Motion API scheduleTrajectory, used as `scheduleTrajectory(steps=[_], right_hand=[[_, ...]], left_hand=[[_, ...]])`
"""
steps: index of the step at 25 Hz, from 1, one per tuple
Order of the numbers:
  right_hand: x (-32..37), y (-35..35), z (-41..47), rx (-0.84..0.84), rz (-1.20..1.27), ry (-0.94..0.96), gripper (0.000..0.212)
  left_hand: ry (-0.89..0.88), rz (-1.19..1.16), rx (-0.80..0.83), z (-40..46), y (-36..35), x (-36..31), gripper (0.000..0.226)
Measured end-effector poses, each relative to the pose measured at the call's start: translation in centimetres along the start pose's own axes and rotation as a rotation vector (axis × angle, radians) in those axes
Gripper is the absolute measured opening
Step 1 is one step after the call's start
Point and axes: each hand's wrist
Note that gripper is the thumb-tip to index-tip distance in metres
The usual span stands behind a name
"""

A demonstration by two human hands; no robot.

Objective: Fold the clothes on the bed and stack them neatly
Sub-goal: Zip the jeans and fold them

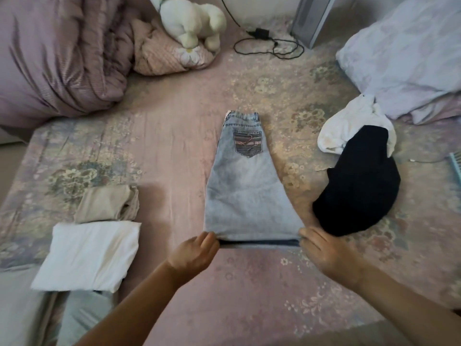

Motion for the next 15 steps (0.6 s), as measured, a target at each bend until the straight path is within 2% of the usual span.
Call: scheduleTrajectory(steps=[1,3,5,6,7,9,11,13,15], right_hand=[[1.2,-0.3,-1.1,0.01,0.021,0.002,0.036],[3.7,-0.5,-3.4,0.186,0.079,0.046,0.009],[5.3,-0.4,-5.3,0.334,0.165,0.004,0.019],[6.2,-0.5,-6.4,0.404,0.195,-0.016,0.023],[7.1,-0.7,-7.4,0.466,0.218,-0.007,0.025],[9.1,-0.7,-8.6,0.551,0.322,-0.053,0.028],[10.7,-0.8,-9.7,0.652,0.428,-0.102,0.03],[11.1,-0.5,-9.4,0.821,0.592,-0.274,0.021],[9.0,-0.9,-7.9,0.933,0.701,-0.57,0.015]], left_hand=[[-0.015,0.006,0.034,-0.9,-0.1,-1.2,0.035],[-0.074,-0.004,0.185,-3.0,-0.2,-4.1,0.038],[-0.064,-0.085,0.297,-4.3,-0.5,-6.2,0.02],[-0.112,-0.112,0.386,-4.8,-0.6,-7.4,0.009],[-0.161,-0.139,0.479,-5.6,-0.8,-8.7,0.011],[-0.133,-0.246,0.698,-7.2,-0.7,-11.5,0.032],[-0.128,-0.358,0.802,-8.4,-0.7,-13.4,0.042],[-0.145,-0.524,0.852,-8.3,-0.3,-13.6,0.037],[0.011,-0.643,0.829,-7.7,-0.5,-11.6,0.021]])
Point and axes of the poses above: each hand's wrist, its own z-axis towards the middle knuckle, its own y-axis out of the back of the hand, x = y × z, and after that the axes turned 11 degrees about -x, right-handed
